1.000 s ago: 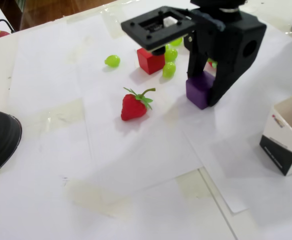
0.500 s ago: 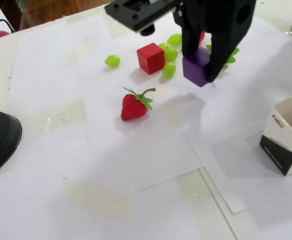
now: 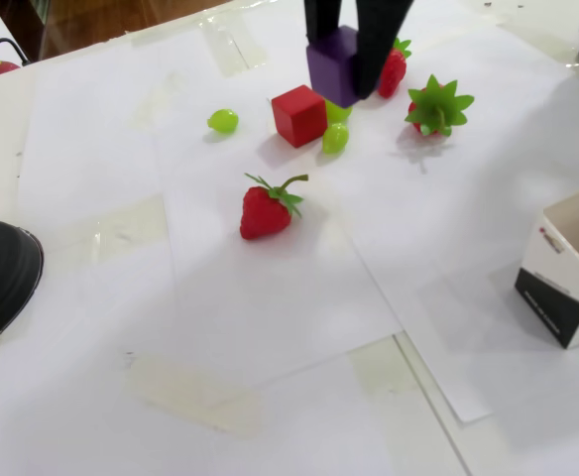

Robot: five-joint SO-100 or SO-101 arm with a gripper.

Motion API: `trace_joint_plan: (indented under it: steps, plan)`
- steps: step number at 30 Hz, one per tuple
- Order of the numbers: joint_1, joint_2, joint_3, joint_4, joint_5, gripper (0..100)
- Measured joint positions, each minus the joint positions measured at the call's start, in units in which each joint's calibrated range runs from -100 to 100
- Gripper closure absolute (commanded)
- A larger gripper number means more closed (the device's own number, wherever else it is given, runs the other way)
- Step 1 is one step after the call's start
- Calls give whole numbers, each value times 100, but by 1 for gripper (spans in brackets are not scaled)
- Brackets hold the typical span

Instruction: Put the purple cube on top of the red cube

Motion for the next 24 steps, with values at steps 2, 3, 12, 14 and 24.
trace_joint_plan:
  steps: [2, 3, 12, 14, 24]
  plan:
    - [105, 118, -235, 71, 68, 90]
    - [165, 173, -344, 103, 98, 90]
    - [607, 509, -805, 142, 322, 90]
    - [682, 609, -805, 119, 357, 89]
    - [869, 1145, -805, -71, 498, 89]
